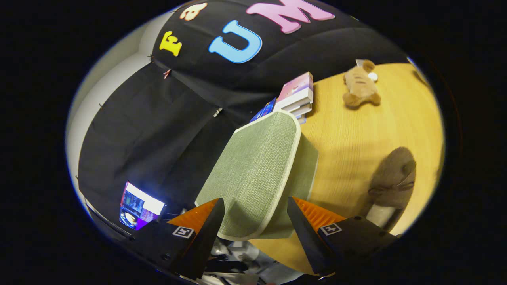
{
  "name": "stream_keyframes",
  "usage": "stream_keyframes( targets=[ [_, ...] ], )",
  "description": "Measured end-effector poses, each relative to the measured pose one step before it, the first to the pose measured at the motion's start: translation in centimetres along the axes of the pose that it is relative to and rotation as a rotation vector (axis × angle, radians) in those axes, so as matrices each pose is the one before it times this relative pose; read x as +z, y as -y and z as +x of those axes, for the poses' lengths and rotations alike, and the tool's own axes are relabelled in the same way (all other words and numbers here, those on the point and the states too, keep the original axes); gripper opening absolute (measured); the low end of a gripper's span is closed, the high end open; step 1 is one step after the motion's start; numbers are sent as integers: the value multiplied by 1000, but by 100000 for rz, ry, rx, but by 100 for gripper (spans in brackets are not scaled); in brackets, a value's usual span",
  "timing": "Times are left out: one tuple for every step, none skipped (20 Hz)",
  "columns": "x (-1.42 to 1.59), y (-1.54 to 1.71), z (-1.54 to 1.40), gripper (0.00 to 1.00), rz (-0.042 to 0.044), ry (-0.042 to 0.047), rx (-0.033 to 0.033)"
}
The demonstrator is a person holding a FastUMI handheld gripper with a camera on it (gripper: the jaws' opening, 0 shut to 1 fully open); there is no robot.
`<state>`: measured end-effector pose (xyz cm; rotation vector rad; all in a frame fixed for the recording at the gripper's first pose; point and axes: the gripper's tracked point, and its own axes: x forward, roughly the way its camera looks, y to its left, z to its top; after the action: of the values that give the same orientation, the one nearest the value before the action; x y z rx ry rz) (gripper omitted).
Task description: Open the storage box then place both shoes into the box .Put the left shoe in first, then the right shoe, with the right side of both shoes facing outward in a uniform manner.
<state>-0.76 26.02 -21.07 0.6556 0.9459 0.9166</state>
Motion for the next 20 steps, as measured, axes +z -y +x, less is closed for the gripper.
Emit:
stream_keyframes(
  targets=[
    [-272,11,450,99,4937,-1996,2814],
    [-355,187,524,98,4019,-2701,2097],
    [-536,-71,384,98,3509,-3177,2498],
    [-470,-256,126,98,3413,-2456,3007],
    [-272,-546,147,98,3657,-1709,3387],
    [-149,-234,20,98,3889,-1174,2731],
    [-17,-471,-42,98,4435,-678,2930],
    [124,-453,-36,97,4497,-172,2481],
    [238,-63,-68,97,3724,260,836],
    [6,-14,33,96,3658,-225,790],
    [-44,-88,-54,96,4125,-1137,567],
    [174,213,-436,96,3233,-272,-950],
    [398,-33,-123,84,2495,1440,69],
    [-36,-347,-114,72,2071,-1067,1066],
    [-642,-473,-579,72,1033,-1915,874],
    [1,75,-257,61,244,180,-1169],
    [321,339,3,50,769,983,-1718],
    [-214,-115,165,38,1308,-600,-723],
    [-241,77,-149,29,2093,-1123,-1199],
    [-188,-653,12,21,2816,-1518,1621]
  ],
)
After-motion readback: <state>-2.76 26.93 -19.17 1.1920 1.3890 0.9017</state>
